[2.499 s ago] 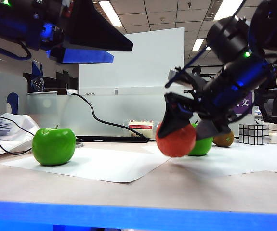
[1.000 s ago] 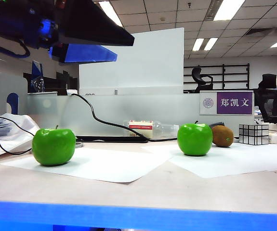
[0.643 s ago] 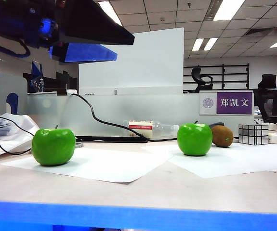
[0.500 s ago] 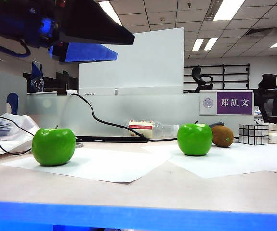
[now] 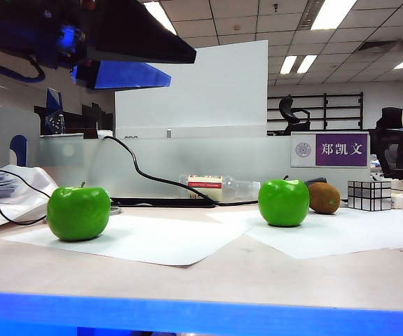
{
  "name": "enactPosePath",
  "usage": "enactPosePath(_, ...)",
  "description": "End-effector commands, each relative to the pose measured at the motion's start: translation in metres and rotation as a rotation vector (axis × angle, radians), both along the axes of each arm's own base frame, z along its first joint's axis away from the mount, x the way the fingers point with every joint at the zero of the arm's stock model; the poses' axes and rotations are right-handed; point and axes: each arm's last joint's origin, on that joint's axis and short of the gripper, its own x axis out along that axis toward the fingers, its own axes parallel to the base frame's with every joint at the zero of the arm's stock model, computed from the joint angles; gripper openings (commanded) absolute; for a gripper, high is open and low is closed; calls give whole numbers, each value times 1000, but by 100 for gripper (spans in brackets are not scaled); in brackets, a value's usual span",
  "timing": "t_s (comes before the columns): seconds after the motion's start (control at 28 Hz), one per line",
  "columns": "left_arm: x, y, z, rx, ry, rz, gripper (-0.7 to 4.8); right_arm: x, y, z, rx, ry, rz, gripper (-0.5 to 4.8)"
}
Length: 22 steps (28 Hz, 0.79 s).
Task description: Put the same fruits together.
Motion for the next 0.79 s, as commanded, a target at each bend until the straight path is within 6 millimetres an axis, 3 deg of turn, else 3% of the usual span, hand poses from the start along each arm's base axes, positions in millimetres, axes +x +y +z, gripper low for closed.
enactPosePath(0.04, 0, -1, 4, -19, -10, -2, 479, 8, 2, 5, 57, -67, 63, -7)
enactPosePath(0.36, 0, -1, 4, -19, -10, -2, 479, 35, 1, 3, 120, -142, 142, -7)
enactPosePath(0.79, 0, -1, 4, -17, -7, -2, 479, 107, -10, 2, 119, -195, 176, -7)
